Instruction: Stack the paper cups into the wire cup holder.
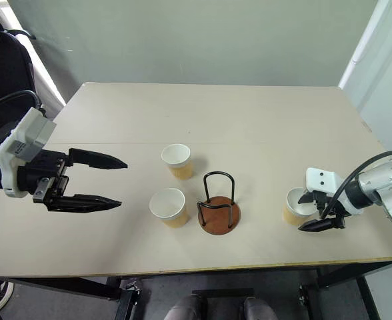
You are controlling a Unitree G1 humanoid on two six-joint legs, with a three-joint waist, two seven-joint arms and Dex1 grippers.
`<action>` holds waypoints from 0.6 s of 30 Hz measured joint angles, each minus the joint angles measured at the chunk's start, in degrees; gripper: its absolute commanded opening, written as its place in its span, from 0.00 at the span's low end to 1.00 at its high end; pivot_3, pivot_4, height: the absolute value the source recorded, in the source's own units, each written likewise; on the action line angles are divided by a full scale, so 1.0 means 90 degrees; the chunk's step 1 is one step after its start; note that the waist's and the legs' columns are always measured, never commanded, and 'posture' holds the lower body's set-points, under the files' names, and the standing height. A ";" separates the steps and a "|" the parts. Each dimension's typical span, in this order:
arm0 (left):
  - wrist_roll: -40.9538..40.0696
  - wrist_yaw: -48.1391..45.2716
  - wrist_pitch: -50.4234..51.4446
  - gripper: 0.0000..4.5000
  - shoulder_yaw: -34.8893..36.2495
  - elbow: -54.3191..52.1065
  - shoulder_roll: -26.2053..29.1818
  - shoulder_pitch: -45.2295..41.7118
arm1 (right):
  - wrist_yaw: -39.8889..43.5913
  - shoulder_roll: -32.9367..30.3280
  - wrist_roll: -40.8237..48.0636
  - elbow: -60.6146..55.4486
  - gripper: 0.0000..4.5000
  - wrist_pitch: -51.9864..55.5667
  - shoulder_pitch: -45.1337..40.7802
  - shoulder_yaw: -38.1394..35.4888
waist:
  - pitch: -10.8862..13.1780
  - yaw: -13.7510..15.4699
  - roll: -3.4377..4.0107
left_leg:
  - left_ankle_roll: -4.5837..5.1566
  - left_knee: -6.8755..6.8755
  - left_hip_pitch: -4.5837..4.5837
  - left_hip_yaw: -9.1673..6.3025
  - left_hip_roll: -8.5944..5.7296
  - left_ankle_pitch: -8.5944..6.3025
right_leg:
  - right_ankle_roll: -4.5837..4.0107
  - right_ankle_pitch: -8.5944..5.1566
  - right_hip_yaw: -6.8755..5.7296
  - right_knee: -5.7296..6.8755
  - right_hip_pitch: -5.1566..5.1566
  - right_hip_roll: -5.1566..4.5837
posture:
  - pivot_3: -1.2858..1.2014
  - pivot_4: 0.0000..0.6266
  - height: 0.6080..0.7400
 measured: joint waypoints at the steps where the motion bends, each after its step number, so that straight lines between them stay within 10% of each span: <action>1: 0.0007 0.0042 0.0000 1.00 0.0026 0.0004 0.0000 0.0004 | 0.0036 0.0018 -0.0037 -0.0009 0.45 -0.0045 0.0000 0.0084 | 0.0000 0.0000 0.0000 | 0.0000 0.0000 0.0000 0.0000 0.0000 0.0000 | 0.0000 0.0000 0.0000 0.0000 0.0000 0.0000 | 0.52 0.24 1.00; 7: 0.0011 0.0076 0.0000 1.00 0.0041 0.0006 0.0000 0.0018 | 0.0117 0.0128 -0.0286 0.0160 0.00 -0.0322 -0.0289 0.0251 | 0.0000 0.0000 0.0000 | 0.0000 0.0000 0.0000 0.0000 0.0000 0.0000 | -0.0002 0.0001 0.0000 0.0000 0.0000 0.0000 | 0.52 0.24 1.00; 18: 0.0033 0.0180 0.0001 1.00 0.0301 0.0121 0.0035 0.0147 | 0.0731 0.0772 0.1208 0.0369 0.00 0.0746 -0.2148 -0.0459 | 0.0004 -0.0045 0.0008 | 0.0002 -0.0008 0.0002 0.0004 0.0001 0.0012 | -0.0008 0.0003 0.0005 0.0003 -0.0010 0.0002 | 0.52 0.24 1.00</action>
